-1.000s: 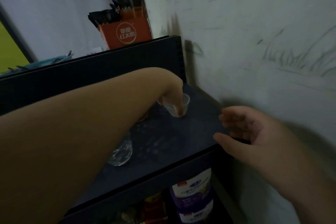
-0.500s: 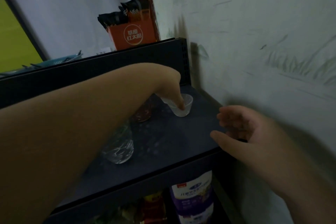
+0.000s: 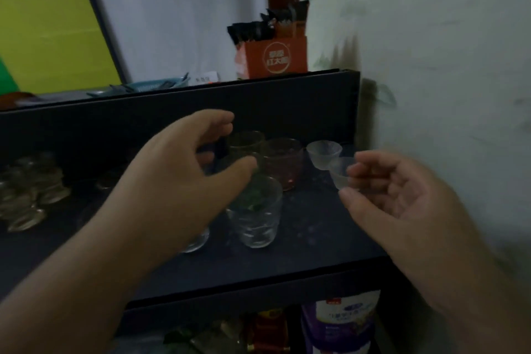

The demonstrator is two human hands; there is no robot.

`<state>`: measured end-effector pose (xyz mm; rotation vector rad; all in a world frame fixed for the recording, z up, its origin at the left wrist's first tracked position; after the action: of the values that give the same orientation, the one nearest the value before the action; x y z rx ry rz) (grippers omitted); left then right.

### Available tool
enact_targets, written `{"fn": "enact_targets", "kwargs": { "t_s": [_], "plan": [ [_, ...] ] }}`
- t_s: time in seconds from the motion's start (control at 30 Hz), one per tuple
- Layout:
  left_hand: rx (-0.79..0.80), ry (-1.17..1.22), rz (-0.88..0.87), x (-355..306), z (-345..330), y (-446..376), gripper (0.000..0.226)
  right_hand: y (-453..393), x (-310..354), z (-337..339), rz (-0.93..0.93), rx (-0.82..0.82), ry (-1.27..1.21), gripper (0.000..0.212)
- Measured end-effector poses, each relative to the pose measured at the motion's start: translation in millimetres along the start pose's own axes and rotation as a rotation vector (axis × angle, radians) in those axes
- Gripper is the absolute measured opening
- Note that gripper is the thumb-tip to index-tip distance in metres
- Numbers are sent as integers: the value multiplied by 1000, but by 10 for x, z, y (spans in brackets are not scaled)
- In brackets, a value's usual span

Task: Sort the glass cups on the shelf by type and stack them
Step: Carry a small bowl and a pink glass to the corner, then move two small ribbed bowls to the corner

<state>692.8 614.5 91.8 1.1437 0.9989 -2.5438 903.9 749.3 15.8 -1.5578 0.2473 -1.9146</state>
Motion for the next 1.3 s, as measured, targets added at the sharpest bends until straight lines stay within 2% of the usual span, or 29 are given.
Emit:
{"fn": "enact_targets", "kwargs": {
  "t_s": [0.13, 0.27, 0.4, 0.5, 0.7, 0.87, 1.13, 1.3],
  "plan": [
    [-221, -1, 1, 397, 654, 418, 71, 69, 437, -522, 114, 41, -14, 51],
    [-329, -14, 29, 682, 1323, 855, 62, 264, 918, -1234, 162, 115, -102, 60],
    [-343, 124, 105, 980, 2003, 1253, 69, 533, 1326, -2005, 177, 211, -133, 46],
    [-355, 63, 123, 1260, 2564, 1557, 61, 745, 1622, -2564, 151, 276, -85, 47],
    [-398, 1, 240, 1936, 3674, 2156, 67, 1090, 2006, -3657, 156, 369, -8, 51],
    [-442, -22, 300, 2363, 4314, 2489, 60, 1263, 2252, -4531, 128, 461, 2, 51],
    [-631, -49, 306, 3076, 5209, 2674, 56, 1359, 2643, -6013, 189, 581, -55, 41],
    [-610, -87, 275, 3457, 5638, 2474, 50, 1289, 2818, -6574, 242, 552, -74, 38]
  ]
}}
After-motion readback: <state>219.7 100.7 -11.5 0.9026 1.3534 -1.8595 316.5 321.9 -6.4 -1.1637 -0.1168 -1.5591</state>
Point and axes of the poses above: each hand's wrist, its own y-axis away from the middle knuckle, its own z-axis out of the back of the hand, x = y × z, the point moved 5 cm from there along -y, towards the middle knuckle, and after that the axes turned 11 degrees about y, right-handed, at the moved point
